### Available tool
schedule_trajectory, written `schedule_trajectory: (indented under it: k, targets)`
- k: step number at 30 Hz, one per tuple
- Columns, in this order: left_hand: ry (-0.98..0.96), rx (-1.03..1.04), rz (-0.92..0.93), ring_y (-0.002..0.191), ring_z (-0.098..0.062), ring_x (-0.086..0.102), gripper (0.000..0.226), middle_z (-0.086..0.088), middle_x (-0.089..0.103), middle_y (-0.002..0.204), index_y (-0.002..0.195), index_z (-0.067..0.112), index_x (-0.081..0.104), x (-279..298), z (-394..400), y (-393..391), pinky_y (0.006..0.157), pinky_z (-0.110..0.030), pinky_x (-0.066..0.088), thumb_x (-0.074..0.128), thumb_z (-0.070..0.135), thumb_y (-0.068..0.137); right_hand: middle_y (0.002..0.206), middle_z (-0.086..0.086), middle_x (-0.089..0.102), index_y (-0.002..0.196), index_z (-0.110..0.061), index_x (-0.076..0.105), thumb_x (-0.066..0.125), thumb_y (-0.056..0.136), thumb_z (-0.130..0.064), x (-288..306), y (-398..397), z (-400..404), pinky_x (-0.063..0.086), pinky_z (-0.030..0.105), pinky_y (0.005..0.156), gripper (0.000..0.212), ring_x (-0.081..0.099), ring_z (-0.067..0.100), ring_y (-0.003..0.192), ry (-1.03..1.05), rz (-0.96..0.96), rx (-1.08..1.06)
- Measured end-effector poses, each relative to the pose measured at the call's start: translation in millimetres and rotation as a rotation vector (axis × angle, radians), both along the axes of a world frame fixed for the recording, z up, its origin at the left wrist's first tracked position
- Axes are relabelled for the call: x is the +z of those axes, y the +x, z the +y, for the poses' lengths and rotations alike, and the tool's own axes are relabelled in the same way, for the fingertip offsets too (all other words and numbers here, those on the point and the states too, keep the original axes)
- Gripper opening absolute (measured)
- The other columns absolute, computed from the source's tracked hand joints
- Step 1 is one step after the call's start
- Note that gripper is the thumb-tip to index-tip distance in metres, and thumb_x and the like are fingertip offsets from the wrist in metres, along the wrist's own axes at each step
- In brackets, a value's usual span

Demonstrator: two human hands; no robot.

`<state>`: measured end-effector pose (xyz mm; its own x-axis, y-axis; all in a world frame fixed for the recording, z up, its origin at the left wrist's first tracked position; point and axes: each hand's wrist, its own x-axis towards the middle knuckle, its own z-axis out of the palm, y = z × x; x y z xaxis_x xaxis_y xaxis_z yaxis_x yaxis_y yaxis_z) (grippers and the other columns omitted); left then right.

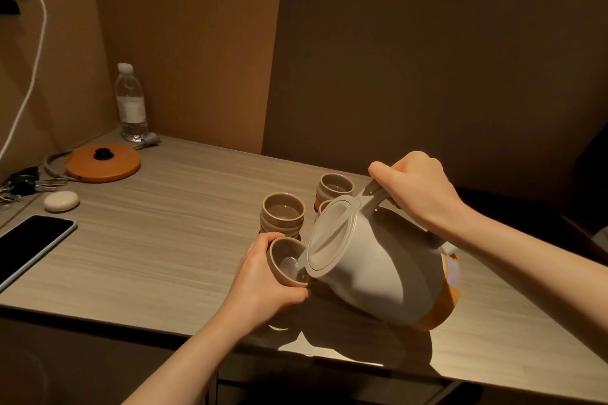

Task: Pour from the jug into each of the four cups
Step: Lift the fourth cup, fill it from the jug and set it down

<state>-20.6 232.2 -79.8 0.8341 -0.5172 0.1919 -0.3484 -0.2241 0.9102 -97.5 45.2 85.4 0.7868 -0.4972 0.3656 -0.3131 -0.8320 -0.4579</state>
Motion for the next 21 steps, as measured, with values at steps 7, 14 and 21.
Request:
schedule_trajectory:
  k: [7, 14, 21]
  targets:
    - [-0.015, -0.006, 0.012, 0.105, -0.007, 0.055, 0.082, 0.012, 0.059, 0.111, 0.111, 0.04, 0.045, -1, -3, -1, 0.078, -0.014, 0.041, 0.088, 0.03, 0.042, 0.046, 0.006, 0.051, 0.053, 0.001, 0.063, 0.05, 0.081, -0.045, 1, -1, -4, 0.051, 0.046, 0.062, 0.056, 0.05, 0.022, 0.051, 0.009, 0.0, 0.004]
    - [-0.022, -0.014, 0.01, 0.105, -0.004, 0.054, 0.082, 0.015, 0.058, 0.111, 0.114, 0.035, 0.048, -3, -6, -4, 0.077, -0.011, 0.04, 0.089, 0.028, 0.044, 0.049, 0.014, 0.054, 0.053, 0.0, 0.065, 0.047, 0.075, -0.052, -2, -5, -11, 0.053, 0.048, 0.061, 0.059, 0.052, 0.025, 0.051, 0.022, -0.019, 0.011]
    - [-0.057, -0.011, 0.044, 0.105, -0.006, 0.057, 0.086, 0.013, 0.06, 0.111, 0.118, 0.03, 0.049, -3, -10, -7, 0.079, -0.013, 0.043, 0.087, 0.03, 0.041, 0.054, 0.025, 0.058, 0.055, 0.006, 0.062, 0.047, 0.074, -0.049, -1, -13, -15, 0.053, 0.05, 0.063, 0.06, 0.051, 0.026, 0.051, 0.064, -0.064, 0.004]
